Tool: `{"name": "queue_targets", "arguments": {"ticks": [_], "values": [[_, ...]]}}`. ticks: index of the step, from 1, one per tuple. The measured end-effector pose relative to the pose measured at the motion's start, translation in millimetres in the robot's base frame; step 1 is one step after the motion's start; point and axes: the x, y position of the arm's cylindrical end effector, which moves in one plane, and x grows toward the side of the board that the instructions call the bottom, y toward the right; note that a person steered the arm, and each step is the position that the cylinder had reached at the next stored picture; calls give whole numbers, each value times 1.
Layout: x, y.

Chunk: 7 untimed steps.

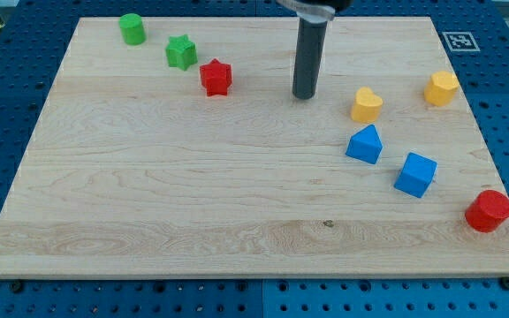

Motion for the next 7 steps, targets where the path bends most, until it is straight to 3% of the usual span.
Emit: {"name": "queue_targets", "arguments": {"ticks": [2, 3, 4, 5, 7], "values": [[-3, 122], [24, 152], [40, 134], [40, 76], [20, 67]]}}
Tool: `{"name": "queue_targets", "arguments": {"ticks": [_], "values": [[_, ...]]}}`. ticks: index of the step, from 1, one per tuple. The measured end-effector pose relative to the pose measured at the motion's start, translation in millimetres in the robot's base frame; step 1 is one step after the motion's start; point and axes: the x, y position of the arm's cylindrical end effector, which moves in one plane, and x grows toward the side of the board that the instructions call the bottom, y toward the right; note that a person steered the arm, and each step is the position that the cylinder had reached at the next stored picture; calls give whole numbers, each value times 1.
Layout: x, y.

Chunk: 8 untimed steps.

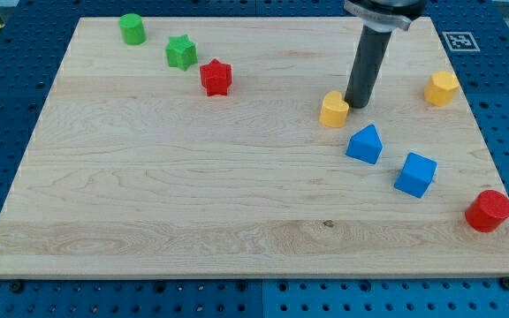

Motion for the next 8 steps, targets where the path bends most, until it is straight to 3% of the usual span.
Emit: {"name": "queue_targets", "arguments": {"ticks": [1, 6, 7, 8], "values": [[-11, -5], [20, -54], [-32, -55], [-83, -2]]}}
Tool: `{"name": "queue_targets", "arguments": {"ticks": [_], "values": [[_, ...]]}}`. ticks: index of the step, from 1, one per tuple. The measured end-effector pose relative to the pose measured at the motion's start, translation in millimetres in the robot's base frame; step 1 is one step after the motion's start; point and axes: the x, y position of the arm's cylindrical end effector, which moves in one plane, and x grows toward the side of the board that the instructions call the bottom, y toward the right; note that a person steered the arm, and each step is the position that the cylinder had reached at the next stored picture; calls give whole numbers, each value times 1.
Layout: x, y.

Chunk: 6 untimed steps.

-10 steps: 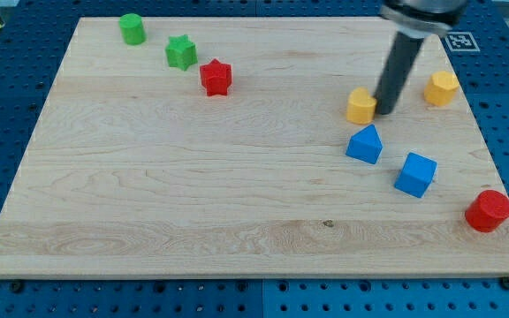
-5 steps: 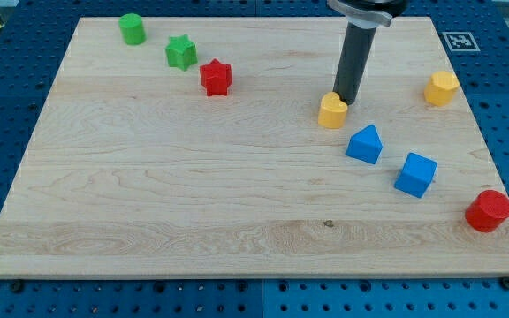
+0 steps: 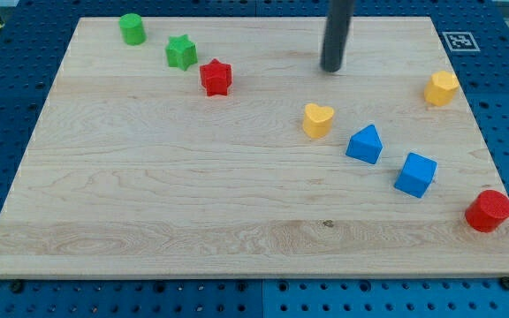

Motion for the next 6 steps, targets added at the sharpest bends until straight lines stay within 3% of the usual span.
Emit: {"name": "queue_targets", "arguments": {"ticks": [1, 2, 4, 6], "values": [[-17, 100], [-5, 206], [8, 207], [59, 198]]}}
